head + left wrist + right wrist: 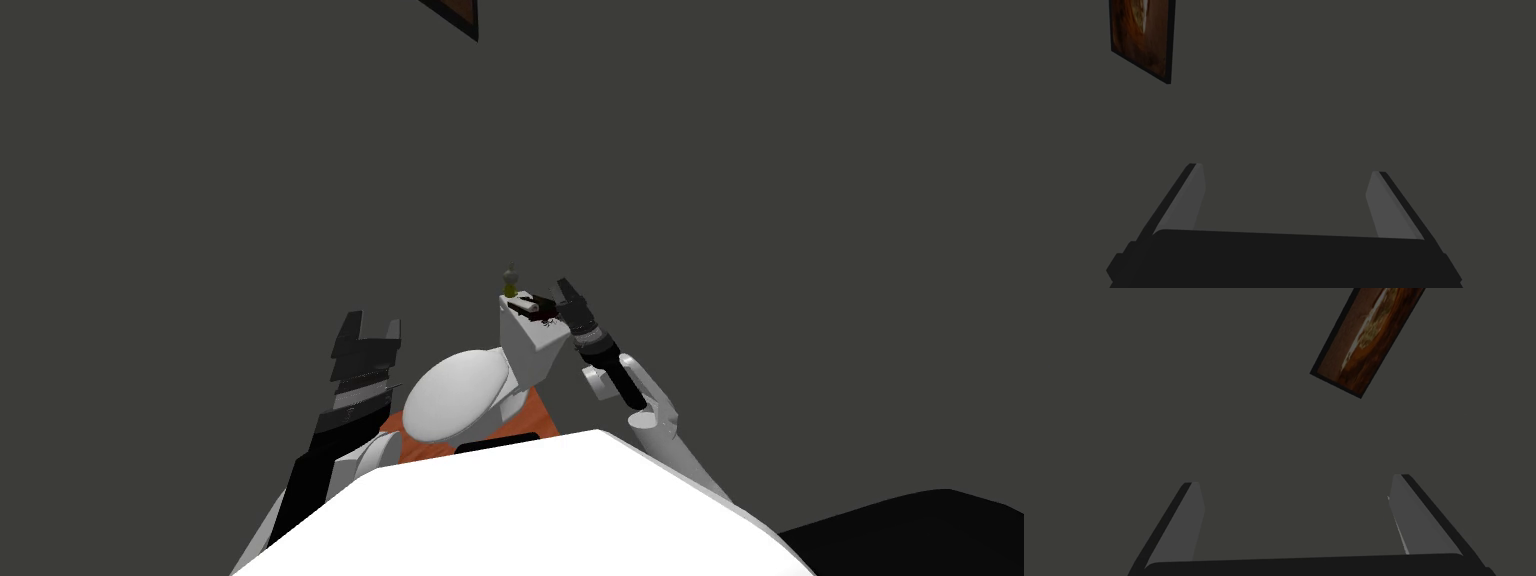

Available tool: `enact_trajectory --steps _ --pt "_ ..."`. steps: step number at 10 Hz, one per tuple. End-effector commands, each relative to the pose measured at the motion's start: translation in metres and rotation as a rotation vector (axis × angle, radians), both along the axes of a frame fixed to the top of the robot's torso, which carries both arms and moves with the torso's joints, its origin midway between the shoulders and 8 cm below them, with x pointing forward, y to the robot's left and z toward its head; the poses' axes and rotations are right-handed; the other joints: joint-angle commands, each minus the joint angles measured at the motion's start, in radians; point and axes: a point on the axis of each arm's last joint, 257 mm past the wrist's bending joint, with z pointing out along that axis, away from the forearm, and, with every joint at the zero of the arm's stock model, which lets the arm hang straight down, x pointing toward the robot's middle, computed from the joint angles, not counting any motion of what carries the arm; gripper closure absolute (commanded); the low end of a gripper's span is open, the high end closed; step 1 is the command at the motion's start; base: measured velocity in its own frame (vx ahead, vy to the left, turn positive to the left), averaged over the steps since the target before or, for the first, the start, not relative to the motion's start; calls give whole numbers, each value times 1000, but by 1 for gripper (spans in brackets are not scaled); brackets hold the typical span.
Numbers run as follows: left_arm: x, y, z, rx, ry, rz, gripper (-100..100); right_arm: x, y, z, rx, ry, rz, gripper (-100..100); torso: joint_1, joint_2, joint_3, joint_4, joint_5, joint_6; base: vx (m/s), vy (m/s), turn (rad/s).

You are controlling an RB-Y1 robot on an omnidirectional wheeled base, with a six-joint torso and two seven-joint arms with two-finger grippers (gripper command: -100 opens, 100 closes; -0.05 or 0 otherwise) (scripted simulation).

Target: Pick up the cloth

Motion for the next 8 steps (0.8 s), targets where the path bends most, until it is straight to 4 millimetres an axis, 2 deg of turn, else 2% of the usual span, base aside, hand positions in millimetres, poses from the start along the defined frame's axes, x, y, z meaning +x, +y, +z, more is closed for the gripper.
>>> enact_trajectory --steps 1,5,8 --pt "0 0 0 0 0 0 0 0 0 0 0 0 0 -100 0 0 0 0 0 0 3 -4 12" --pt "0 0 0 0 0 0 0 0 0 0 0 0 0 -100 0 0 0 0 0 0 1 -1 4" --pt "0 0 0 0 0 0 0 12 -2 -5 78 82 78 -100 0 0 0 0 0 0 2 -5 28"
